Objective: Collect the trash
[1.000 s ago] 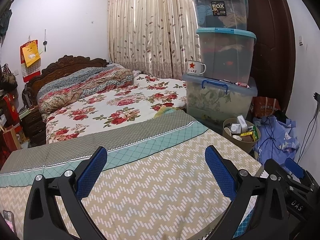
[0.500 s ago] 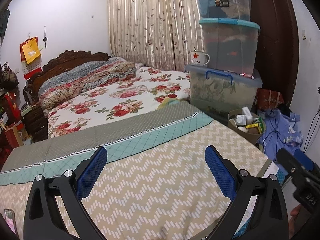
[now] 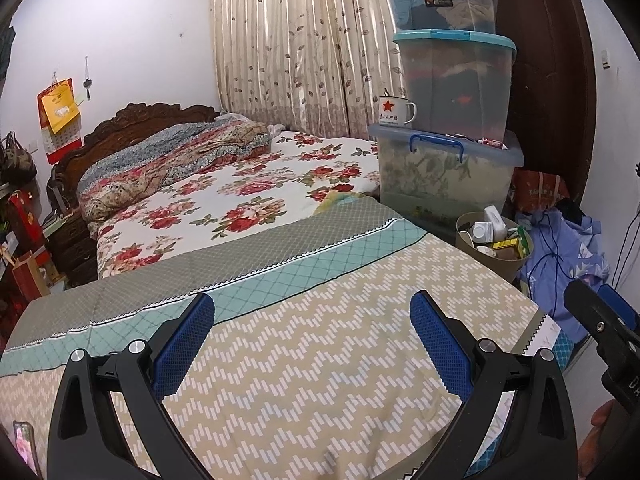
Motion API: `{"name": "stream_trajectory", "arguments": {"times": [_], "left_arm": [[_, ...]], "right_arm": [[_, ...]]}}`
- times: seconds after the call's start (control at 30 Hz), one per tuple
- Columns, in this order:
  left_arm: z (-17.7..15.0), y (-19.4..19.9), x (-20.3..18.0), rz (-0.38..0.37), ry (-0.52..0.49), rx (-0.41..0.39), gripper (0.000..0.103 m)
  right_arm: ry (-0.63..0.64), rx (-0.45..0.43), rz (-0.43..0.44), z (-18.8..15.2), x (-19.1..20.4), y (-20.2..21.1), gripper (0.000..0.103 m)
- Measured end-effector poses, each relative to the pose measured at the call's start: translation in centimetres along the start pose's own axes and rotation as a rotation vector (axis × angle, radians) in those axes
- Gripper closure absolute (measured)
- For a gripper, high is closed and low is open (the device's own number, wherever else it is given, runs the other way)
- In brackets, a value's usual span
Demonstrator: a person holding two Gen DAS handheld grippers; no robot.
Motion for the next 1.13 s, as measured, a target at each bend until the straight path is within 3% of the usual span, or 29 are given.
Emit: {"name": "stream_trajectory", "arguments": {"times": [1.13], "left_arm": [[0.1,0.6,-1.1,-0.039,-0.039,-0.011,0.009]], "right_arm": [[0.002,0.000,0.001,-0.1,0.0,0.1,0.003]]}}
Point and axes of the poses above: each gripper's, at about its wrist camera, not at the fingertips, and y roughly against the way its jaws point, x to its left, z to its top, the point moved 6 cm from there along -y, roughly the way its jaws point, and after that the axes turned 12 degrees about x, right-handed, at the moved point
